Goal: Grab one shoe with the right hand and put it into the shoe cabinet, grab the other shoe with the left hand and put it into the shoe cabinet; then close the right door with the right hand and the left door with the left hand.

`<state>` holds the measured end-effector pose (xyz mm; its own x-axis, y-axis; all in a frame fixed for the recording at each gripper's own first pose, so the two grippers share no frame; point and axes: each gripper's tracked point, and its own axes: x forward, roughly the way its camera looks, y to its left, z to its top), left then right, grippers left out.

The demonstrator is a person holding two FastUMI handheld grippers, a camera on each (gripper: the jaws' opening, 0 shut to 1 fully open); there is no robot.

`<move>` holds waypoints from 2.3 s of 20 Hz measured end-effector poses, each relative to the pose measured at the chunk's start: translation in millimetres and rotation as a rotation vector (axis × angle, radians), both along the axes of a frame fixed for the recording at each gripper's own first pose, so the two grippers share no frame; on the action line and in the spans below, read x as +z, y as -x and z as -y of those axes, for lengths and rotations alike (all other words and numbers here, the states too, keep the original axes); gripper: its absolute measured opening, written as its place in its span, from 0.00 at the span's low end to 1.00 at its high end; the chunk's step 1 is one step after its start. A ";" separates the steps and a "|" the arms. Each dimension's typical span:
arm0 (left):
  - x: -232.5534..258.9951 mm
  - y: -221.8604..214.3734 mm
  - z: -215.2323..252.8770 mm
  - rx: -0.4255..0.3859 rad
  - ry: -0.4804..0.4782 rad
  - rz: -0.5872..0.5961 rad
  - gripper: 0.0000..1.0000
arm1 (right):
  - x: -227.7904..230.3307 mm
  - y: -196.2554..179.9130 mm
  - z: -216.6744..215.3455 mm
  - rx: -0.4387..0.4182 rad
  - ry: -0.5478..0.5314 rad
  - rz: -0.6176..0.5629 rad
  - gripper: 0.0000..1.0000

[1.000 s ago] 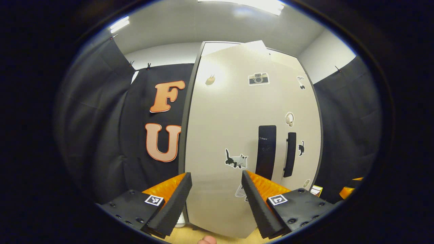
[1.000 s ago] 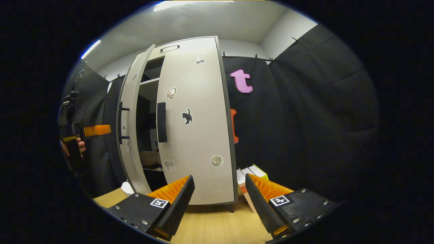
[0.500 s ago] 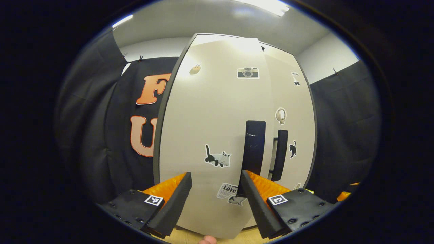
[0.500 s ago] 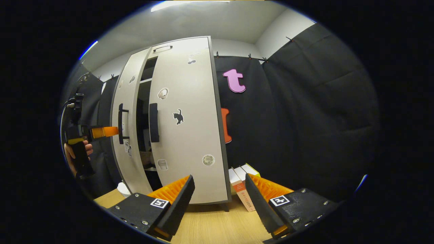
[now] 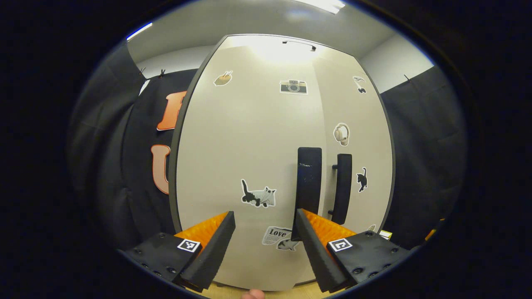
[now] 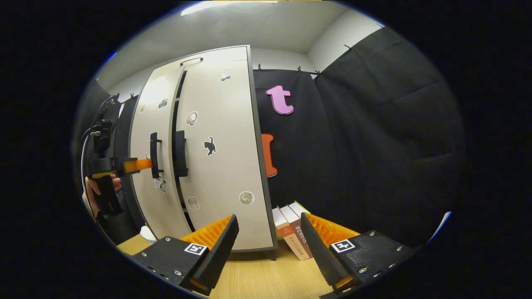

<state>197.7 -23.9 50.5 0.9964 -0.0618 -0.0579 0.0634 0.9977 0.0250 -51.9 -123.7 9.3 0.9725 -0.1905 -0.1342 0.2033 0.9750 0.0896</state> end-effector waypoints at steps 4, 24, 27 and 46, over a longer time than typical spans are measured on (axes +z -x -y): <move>-4.6 -13.8 3.1 0.007 0.013 0.000 0.96 | 2.3 -0.6 4.8 -0.010 0.002 0.004 0.93; 7.5 80.9 -33.8 0.110 -0.013 0.069 0.96 | -5.9 -8.7 -30.2 0.076 -0.009 -0.013 0.92; 5.3 108.1 -44.2 0.147 -0.018 0.094 0.96 | -10.1 -10.6 -45.9 0.113 -0.026 -0.017 0.92; -75.1 189.7 -47.6 0.148 0.032 -0.052 0.96 | -21.1 0.2 -83.4 0.169 -0.038 -0.020 0.92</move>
